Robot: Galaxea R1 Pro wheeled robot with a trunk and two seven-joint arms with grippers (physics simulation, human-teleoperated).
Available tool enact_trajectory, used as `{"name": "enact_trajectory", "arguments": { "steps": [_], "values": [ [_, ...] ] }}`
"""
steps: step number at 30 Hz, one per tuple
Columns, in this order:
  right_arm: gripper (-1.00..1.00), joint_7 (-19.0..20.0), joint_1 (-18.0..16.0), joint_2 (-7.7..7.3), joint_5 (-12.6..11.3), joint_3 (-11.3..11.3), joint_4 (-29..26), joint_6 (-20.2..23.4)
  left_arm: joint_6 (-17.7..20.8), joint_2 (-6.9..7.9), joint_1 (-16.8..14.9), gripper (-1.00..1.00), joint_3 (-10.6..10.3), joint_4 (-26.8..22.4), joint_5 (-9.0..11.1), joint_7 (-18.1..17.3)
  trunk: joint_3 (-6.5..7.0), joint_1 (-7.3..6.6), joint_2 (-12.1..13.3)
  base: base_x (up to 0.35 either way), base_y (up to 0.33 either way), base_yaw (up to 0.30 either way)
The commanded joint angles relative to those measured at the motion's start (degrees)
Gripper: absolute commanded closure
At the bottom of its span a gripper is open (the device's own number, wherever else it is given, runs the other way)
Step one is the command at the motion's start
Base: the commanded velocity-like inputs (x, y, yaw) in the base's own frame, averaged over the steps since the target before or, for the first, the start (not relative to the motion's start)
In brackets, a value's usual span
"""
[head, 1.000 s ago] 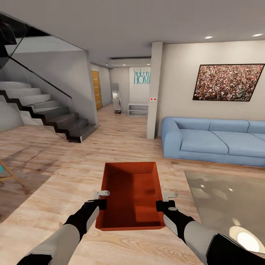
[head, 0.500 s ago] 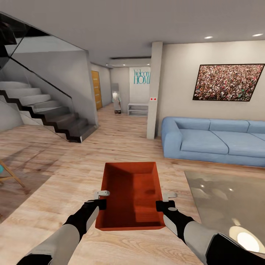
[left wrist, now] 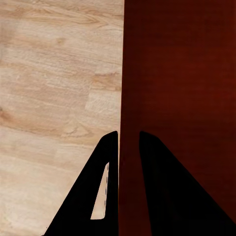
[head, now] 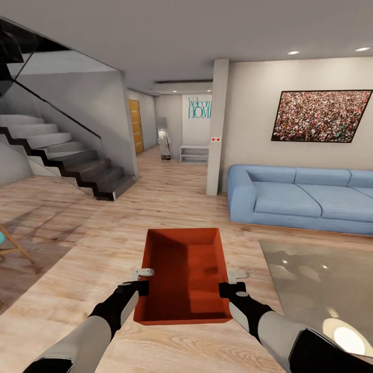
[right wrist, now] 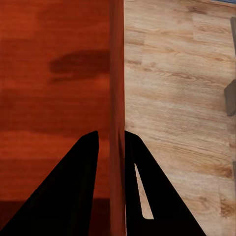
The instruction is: Move the two storage containers from the living room to the garage. In the garage, place one container on the floor and stack the other container on top of it (either order is fine).
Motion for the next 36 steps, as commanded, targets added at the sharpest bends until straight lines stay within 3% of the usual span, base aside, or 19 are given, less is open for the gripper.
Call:
{"name": "enact_trajectory", "arguments": {
  "steps": [1, 7, 16, 24, 36],
  "values": [
    [1.00, -0.06, -0.02, 0.20, -0.92, 0.82, 0.34, 0.00, 0.16, 0.00, -0.06, 1.00, -0.05, -0.46, 0.37, 0.49, -0.14, 0.04, -0.14, 0.000, 0.000, 0.000],
    [1.00, -0.27, -0.02, 0.04, 2.86, -2.61, 0.55, 0.12, 0.09, 0.17, -0.06, 1.00, -0.06, 0.03, 0.40, 0.53, -0.14, 0.04, -0.14, 0.000, 0.000, 0.000],
    [1.00, -0.87, -0.02, -0.87, 1.23, -1.07, -1.87, -0.54, -0.22, 0.51, -0.06, 1.00, -0.61, -1.98, 0.92, 0.44, -0.14, 0.04, -0.14, 0.000, 0.000, 0.000],
    [1.00, -0.94, -0.02, -1.41, 2.74, -2.59, -3.24, -0.57, -0.20, 0.35, -0.06, 1.00, -0.30, -3.16, 0.33, 0.41, -0.14, 0.04, -0.14, 0.026, 0.011, 0.000],
    [1.00, -0.94, -0.02, -1.22, 4.41, -4.14, -3.12, -0.57, -0.19, 0.41, -0.06, 1.00, -0.14, -3.12, 0.33, 0.53, -0.14, 0.04, -0.14, 0.269, 0.151, 0.000]
  ]
}}
